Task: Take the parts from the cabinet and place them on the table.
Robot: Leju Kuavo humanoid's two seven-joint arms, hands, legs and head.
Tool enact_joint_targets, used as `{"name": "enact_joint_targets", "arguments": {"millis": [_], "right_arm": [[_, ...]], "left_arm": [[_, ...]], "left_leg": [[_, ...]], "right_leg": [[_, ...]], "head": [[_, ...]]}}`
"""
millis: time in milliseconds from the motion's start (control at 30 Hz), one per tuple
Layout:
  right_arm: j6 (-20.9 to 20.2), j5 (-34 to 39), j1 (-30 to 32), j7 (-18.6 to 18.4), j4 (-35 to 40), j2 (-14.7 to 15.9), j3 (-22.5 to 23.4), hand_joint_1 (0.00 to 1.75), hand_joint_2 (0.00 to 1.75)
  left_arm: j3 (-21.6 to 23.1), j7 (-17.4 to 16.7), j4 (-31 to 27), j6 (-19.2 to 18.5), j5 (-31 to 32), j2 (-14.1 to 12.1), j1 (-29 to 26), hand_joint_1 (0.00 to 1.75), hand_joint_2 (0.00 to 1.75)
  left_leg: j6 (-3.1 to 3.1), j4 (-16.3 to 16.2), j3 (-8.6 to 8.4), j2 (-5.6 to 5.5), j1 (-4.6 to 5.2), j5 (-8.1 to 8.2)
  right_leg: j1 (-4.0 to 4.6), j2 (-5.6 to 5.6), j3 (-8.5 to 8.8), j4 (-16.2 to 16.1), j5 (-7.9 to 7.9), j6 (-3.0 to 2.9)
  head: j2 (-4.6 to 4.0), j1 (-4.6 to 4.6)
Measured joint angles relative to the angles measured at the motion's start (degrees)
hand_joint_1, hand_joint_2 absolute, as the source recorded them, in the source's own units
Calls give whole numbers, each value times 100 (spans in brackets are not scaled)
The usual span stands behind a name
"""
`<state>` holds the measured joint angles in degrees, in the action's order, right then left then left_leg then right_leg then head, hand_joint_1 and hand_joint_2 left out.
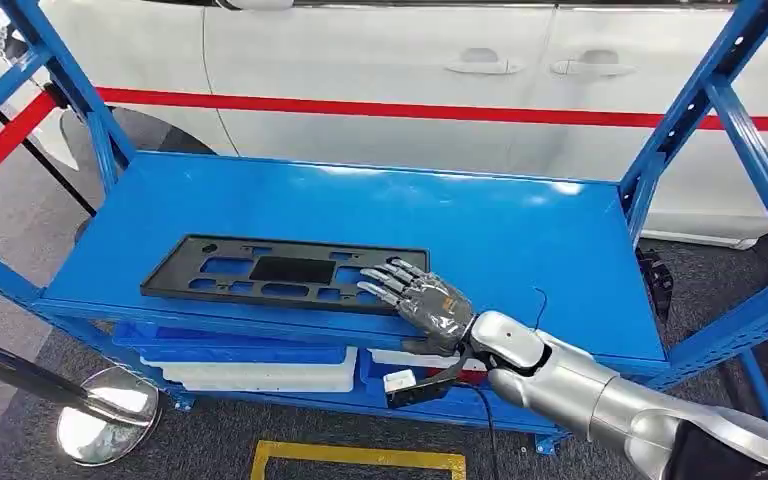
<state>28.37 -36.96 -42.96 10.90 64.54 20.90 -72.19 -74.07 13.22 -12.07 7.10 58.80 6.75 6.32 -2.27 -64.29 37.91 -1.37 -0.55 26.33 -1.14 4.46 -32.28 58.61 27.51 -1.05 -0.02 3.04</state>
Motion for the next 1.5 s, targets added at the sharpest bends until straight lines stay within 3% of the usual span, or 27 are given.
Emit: {"name": "enact_joint_targets", "arguments": {"millis": [33, 67, 167, 233, 300, 367, 400, 433, 500, 533, 567, 700, 733, 767, 833, 900, 967, 1033, 1067, 1100, 1200, 1233, 1267, 1333, 1400, 1433, 1500], "right_arm": [[33, 37, -40, -26, 26, 0, -30, 0, 175], [74, 74, -83, -55, 33, 0, -63, 0, 175], [120, 98, -159, -89, 41, 7, -144, 0, 175], [142, 98, -189, -113, 48, 5, -185, 0, 175], [173, 94, -221, -179, 52, 0, -238, 0, 175], [177, 94, -213, -221, 52, -2, -297, 0, 175], [177, 94, -213, -229, 52, -2, -319, 0, 175], [181, 92, -218, -247, 52, -2, -341, 0, 175], [194, 72, -262, -288, 52, -2, -382, 0, 175], [201, 63, -304, -317, 52, -2, -396, 0, 175], [216, 61, -341, -352, 52, -2, -411, 0, 175], [293, 17, -417, -435, 59, -2, -470, 0, 175], [313, -35, -424, -468, 59, -2, -485, 0, 175], [324, -75, -439, -494, 59, 15, -503, 0, 175], [411, -238, -464, -600, 57, 68, -561, 0, 175], [465, -341, -463, -662, 46, 90, -616, 0, 175], [512, -464, -467, -726, 35, 90, -669, 0, 175], [555, -573, -478, -789, 37, 90, -697, 0, 175], [575, -593, -488, -802, 37, 90, -699, 0, 175], [597, -636, -495, -828, 35, 92, -708, 0, 175], [632, -912, -516, -988, 28, 92, -761, 0, 175], [636, -1009, -519, -1025, 13, 92, -767, 0, 175], [645, -1073, -528, -1066, -11, 92, -776, 0, 175], [653, -1196, -533, -1101, -59, 61, -798, 0, 175], [653, -1286, -503, -1145, -127, 41, -835, 0, 175], [653, -1329, -490, -1158, -162, 35, -852, 0, 175], [634, -1421, -500, -1211, -205, 33, -859, 0, 175]], "left_arm": [[2, 0, 0, 0, 4, -7, 3, 0, 0], [2, -2, 0, 0, 13, -9, 3, 0, 0], [4, -4, 0, 7, 37, -9, -36, 0, 0], [9, -11, 0, 7, 48, -9, -27, 0, 0], [28, 0, -2, 9, 52, -15, 25, 0, 0], [39, 0, 0, 7, 52, -17, 48, 0, 0], [41, 0, 0, 7, 52, -17, 43, 0, 0], [42, 0, 0, 7, 55, -17, 36, 0, 0], [52, 9, 0, 2, 57, -17, 26, 0, 0], [70, 11, 0, 2, 59, -15, 29, 0, 0], [92, 11, 0, 2, 61, -15, 24, 0, 0], [114, 13, 0, 4, 70, -17, 10, 0, 0], [120, 13, 0, 9, 72, -17, 14, 0, 0], [125, 15, 0, 13, 74, -26, 23, 0, 0], [131, 15, 0, 13, 74, -26, 43, 0, 0], [133, 17, 0, 13, 77, -26, 31, 0, 0], [133, 24, 0, 13, 79, -33, 27, 0, 0], [138, 44, 0, 13, 87, -37, 31, 0, 0], [135, 52, 0, 13, 85, -46, 28, 0, 0], [136, 57, 0, 13, 87, -39, 16, 0, 0], [138, 63, 0, 13, 105, -39, -1, 0, 0], [138, 68, 0, 13, 109, -33, 16, 0, 0], [142, 74, 0, 13, 116, -33, 33, 0, 0], [144, 81, 0, 13, 118, -33, 74, 0, 0], [144, 81, 0, 13, 118, -33, 80, 0, 0], [142, 81, 0, 13, 120, -33, 75, 0, 0], [144, 81, 0, 11, 120, -31, 75, 0, 0]], "left_leg": [[24, 477, -246, -66, -2, -161], [93, 560, -242, -149, 39, -170], [215, 565, -218, -103, 71, -198], [297, 633, -279, -140, -11, -254], [352, 655, -278, -184, -25, -281], [363, 653, -279, -231, -24, -276], [362, 650, -283, -255, -24, -273], [358, 648, -293, -273, -24, -267], [322, 623, -322, -303, -26, -239], [296, 605, -329, -315, -25, -218], [261, 602, -298, -307, 23, -200], [132, 610, -222, -270, 20, -221], [100, 536, -244, -228, 0, -161], [64, 364, -169, -133, 10, -14], [4, -523, 251, -5, 10, 499], [-21, -1145, 555, 6, 10, 694], [5, -784, 400, 5, 13, 377], [76, 265, -113, -58, 29, -138], [125, 581, -210, -215, 38, -186], [176, 611, -228, -168, 61, -226], [269, 620, -224, -140, 104, -234], [329, 690, -301, -131, 10, -285], [351, 722, -307, -158, 15, -304], [377, 721, -304, -153, 6, -316], [380, 717, -304, -168, 7, -314], [375, 715, -309, -184, 5, -309], [351, 693, -325, -195, 0, -292]], "right_leg": [[-2, 5, 5, 7, 15, 23], [43, -22, 7, 47, 38, 61], [37, -12, 31, 2, 31, 137], [6, -8, -22, 107, 100, 184], [-28, -260, -288, 791, 526, 195], [-59, -348, -662, 1648, 831, 212], [-68, -352, -763, 1822, 818, 218], [-74, -350, -738, 1719, 672, 219], [-84, -327, -396, 869, 90, 189], [-77, -237, -210, 394, -169, 155], [-9, -91, -113, 312, -97, 145], [24, -150, -74, 57, 5, 78], [-37, -107, -54, 2, -24, 31], [-26, -86, -46, -8, -27, -3], [3, -68, -55, -6, -28, -44], [34, -48, -56, -1, -23, -53], [49, -54, -42, 1, -19, -56], [56, -72, -18, 1, -5, -35], [56, -65, -9, 8, 2, -21], [92, -129, -11, 24, 13, 12], [75, -116, 10, -21, 4, 101], [77, -128, -17, -3, 43, 127], [53, -203, -51, 120, 154, 136], [-5, -330, -404, 961, 594, 164], [-40, -360, -750, 1716, 813, 199], [-63, -357, -803, 1791, 727, 218], [-90, -338, -521, 1129, 243, 217]], "head": [[0, 0], [0, 0], [0, 0], [0, 0], [0, -2], [0, -2], [0, -2], [0, -2], [0, -4], [0, -4], [0, -4], [0, -2], [0, -2], [0, -2], [0, -2], [0, -2], [0, -2], [0, -2], [0, -2], [0, -2], [0, -2], [0, -2], [0, -4], [0, -2], [0, -4], [0, -2], [0, -2]]}}
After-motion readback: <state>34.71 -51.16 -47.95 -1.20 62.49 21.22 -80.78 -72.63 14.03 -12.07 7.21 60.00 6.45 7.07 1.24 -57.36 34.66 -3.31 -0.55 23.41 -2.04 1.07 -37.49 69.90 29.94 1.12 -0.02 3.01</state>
